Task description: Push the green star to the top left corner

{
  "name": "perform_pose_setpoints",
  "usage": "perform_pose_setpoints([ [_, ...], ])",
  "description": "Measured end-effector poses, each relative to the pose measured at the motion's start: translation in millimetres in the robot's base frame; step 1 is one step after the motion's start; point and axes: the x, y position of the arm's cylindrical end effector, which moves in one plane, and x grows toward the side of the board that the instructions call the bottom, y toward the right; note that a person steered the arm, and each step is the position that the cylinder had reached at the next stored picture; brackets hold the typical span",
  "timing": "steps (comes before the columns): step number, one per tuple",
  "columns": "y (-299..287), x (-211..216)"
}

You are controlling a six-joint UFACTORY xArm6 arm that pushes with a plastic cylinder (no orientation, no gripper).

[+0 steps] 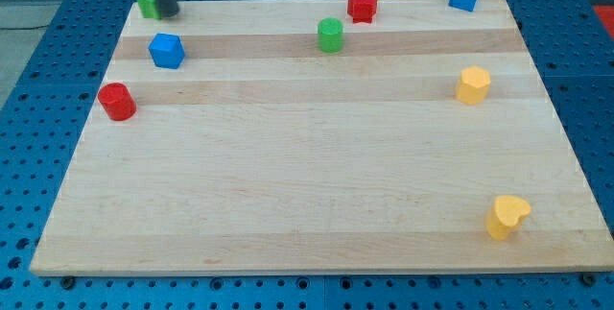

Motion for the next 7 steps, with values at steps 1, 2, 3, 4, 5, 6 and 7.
perform_pose_setpoints([
  [1,-14,16],
  [2,-14,21],
  [3,-14,21],
  [4,-7,21],
  [5,9,24],
  [6,-2,37],
  [7,-17,53],
])
